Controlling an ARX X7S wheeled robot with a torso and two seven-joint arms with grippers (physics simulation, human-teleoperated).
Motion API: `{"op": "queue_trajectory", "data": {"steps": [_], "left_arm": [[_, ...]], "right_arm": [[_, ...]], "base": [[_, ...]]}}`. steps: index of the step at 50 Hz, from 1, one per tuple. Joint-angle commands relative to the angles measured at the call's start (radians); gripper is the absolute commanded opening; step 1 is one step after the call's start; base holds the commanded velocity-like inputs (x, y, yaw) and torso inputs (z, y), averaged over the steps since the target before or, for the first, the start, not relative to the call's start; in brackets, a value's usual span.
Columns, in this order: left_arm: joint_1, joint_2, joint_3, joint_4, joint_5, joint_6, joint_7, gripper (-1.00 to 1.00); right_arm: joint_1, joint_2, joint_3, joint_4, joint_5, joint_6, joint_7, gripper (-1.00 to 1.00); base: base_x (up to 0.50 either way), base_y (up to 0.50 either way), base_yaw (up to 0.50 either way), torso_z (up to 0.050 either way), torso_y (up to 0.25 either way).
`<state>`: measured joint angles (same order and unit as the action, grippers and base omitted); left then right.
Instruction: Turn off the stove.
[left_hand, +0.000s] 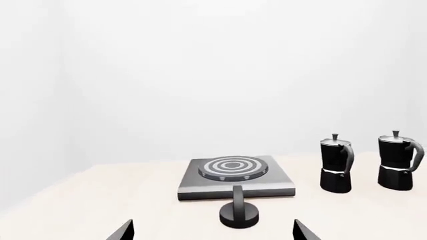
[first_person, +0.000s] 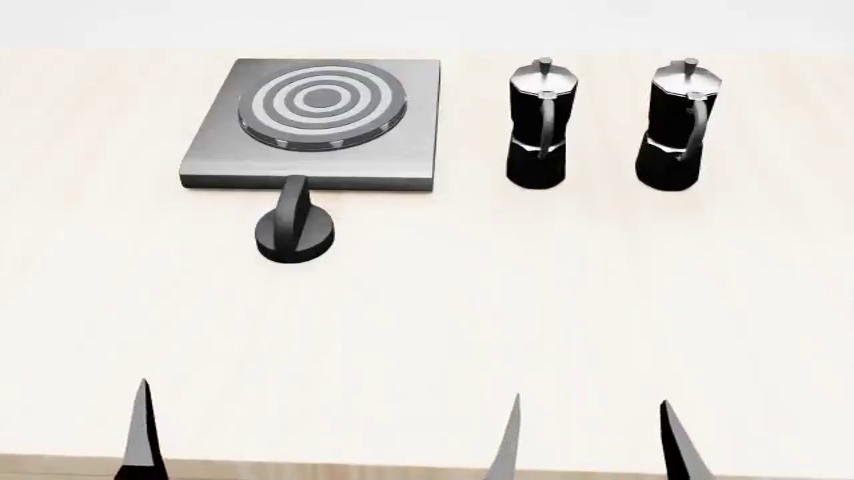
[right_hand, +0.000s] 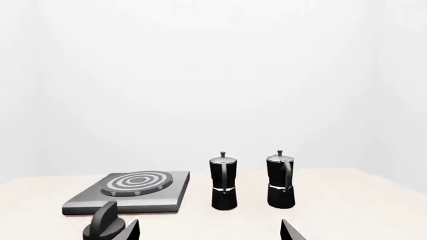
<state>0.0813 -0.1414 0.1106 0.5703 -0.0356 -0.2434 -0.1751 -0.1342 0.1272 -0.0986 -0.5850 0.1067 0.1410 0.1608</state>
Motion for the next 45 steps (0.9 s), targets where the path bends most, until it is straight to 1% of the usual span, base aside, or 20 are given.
{"op": "queue_trajectory", "data": {"steps": [1, 24, 45], "left_arm": [[0.020, 0.000, -0.017, 0.076, 0.007, -0.008, 0.009, 1.00], [0.026, -0.023, 0.001, 0.092, 0.002, 0.006, -0.015, 1.00], [0.019, -0.036, 0.012, 0.071, 0.000, 0.015, -0.040, 1.00]], "right_arm": [[-0.021, 0.003, 0.009, -0.076, -0.012, 0.003, -0.006, 1.00], [-0.022, 0.029, -0.001, -0.065, 0.014, -0.019, 0.013, 1.00], [-0.018, 0.046, -0.015, -0.061, 0.031, -0.024, 0.029, 1.00]], "base": [[0.00, 0.00, 0.00, 0.000, 0.000], [0.00, 0.00, 0.00, 0.000, 0.000], [0.14, 0.00, 0.00, 0.000, 0.000]]}}
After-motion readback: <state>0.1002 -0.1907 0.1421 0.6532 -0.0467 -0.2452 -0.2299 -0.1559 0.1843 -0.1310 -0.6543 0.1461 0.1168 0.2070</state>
